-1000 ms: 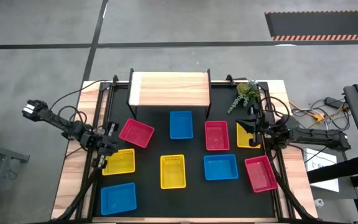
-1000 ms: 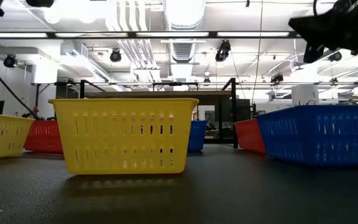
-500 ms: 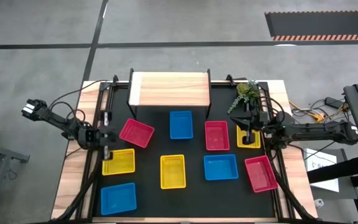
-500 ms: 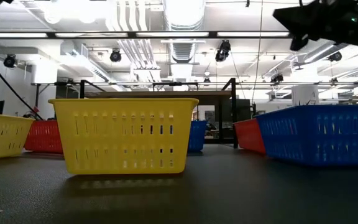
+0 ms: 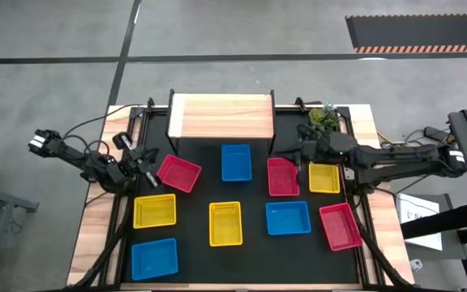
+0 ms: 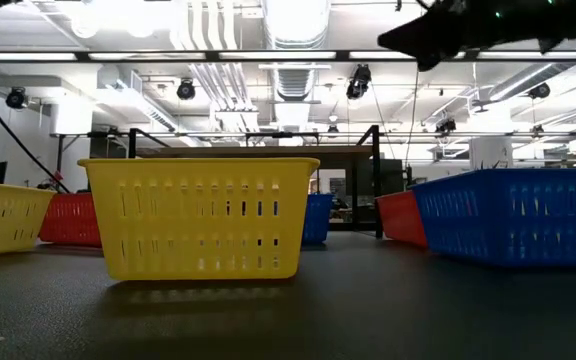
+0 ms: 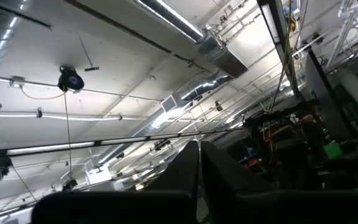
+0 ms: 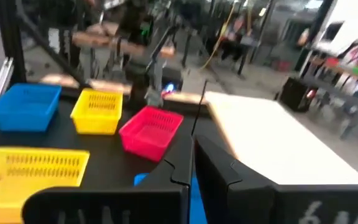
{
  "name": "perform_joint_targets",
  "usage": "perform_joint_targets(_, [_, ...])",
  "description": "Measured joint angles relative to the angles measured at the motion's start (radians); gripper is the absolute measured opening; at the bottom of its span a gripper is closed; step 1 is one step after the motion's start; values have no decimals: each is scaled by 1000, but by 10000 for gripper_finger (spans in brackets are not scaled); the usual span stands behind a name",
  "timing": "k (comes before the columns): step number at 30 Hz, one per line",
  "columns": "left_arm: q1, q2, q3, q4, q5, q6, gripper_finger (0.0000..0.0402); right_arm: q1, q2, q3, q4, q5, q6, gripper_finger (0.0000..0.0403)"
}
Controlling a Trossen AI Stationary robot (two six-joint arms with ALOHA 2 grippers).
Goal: Stack baskets on shelf by color
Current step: Put the top blue bin on the shelf
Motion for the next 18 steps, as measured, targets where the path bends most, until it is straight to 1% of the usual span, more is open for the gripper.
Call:
perform_joint_targets(4, [0,-2,0,0,0,0,1,52,51,92,-121,-1,-16,9])
perform_joint_targets(10, [0,-7,0,0,2,-1,1,158,112,184,-142,14,-33,9])
perform_joint_targets(14, [0,-20,13,0,3,2,1,221,160,235,-141,83,-33,9])
perform_joint_targets(18, [0,-47,33,1,4,2,1,258,226,290,-145,142,-33,9])
